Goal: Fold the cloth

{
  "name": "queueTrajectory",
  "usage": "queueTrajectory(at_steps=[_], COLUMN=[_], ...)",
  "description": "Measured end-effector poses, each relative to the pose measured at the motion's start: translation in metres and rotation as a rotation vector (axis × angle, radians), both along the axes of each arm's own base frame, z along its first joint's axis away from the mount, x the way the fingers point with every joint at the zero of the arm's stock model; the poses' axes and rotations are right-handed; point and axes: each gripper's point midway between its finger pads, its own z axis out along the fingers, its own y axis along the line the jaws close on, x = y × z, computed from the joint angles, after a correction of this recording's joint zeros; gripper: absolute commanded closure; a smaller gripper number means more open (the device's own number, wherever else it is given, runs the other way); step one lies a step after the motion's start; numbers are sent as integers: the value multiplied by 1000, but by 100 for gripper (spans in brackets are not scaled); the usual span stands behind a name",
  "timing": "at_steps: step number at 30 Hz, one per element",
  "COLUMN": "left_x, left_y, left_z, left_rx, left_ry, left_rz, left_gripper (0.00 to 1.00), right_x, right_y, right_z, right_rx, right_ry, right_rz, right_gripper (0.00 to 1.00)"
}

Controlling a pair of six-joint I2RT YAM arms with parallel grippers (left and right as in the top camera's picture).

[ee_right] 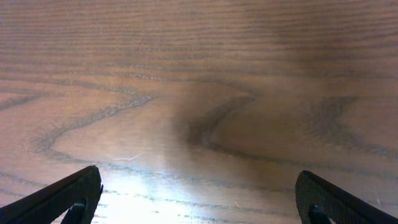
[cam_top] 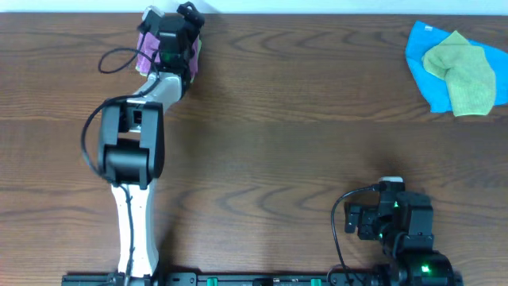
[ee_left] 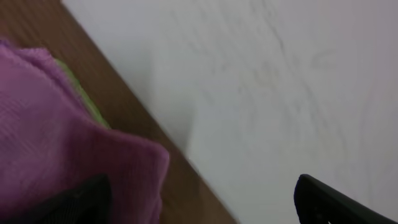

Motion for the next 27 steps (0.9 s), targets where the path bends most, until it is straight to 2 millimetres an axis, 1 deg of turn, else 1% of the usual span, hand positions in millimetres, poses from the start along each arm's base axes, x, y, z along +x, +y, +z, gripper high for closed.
queueTrajectory(at_steps=[3,5,6,7,8,9,10,11,13,15,16,17,18,19,20,21,22,23,24,25,27], left_x=[-20,-43,-59,-73,-93,-122,-139,-171,-217,-251,-268,-280,-297,-312,-329,-348,-364,-380,-391,-403,-424], left_y=[5,9,11,13,14,15,15,13,8,2,-1,-1,1,5,11,19,26,32,37,43,49], left_z=[34,63,79,87,99,112,116,123,136,157,175,188,203,209,214,214,206,193,181,164,124], left_rx=[42,67,83,95,119,160,192,271,415,539,616,664,718,752,782,808,824,839,841,846,847], left_ry=[77,137,178,217,268,338,382,458,542,545,507,472,425,406,382,360,357,362,348,342,339], left_rz=[-9,-14,-19,-22,-34,-51,-64,-104,-185,-264,-303,-322,-337,-344,-345,-338,-337,-340,-334,-333,-351], left_gripper=[5,5,5,5,5,5,5,5,5,5,5,5,5,5,5,5,5,5,5,5,5], right_x=[0,0,0,0,0,0,0,-1,-1,-1,0,0,0,0,-1,-1,0,-1,-1,-1,-1], right_y=[0,0,0,0,0,0,0,0,0,0,0,0,0,-1,0,-1,-1,-1,-1,-1,-1], right_z=[0,0,0,0,-1,-1,-1,-1,-1,-1,-1,-1,-1,-1,-1,-1,-2,-2,-2,-2,-2], right_rx=[0,0,-1,-1,0,0,-1,-1,-1,-1,-2,-2,-2,-3,-2,-2,-2,-3,-2,-2,-3], right_ry=[1,1,1,1,2,2,1,3,3,3,2,2,2,2,3,3,3,4,5,4,5], right_rz=[0,0,0,0,0,0,-1,-1,-1,-1,-1,-1,-2,-2,-2,-2,-2,-2,-2,-2,-2], right_gripper=[1,1,1,1,1,1,1,1,1,1,1,1,1,1,1,1,1,1,1,1,1])
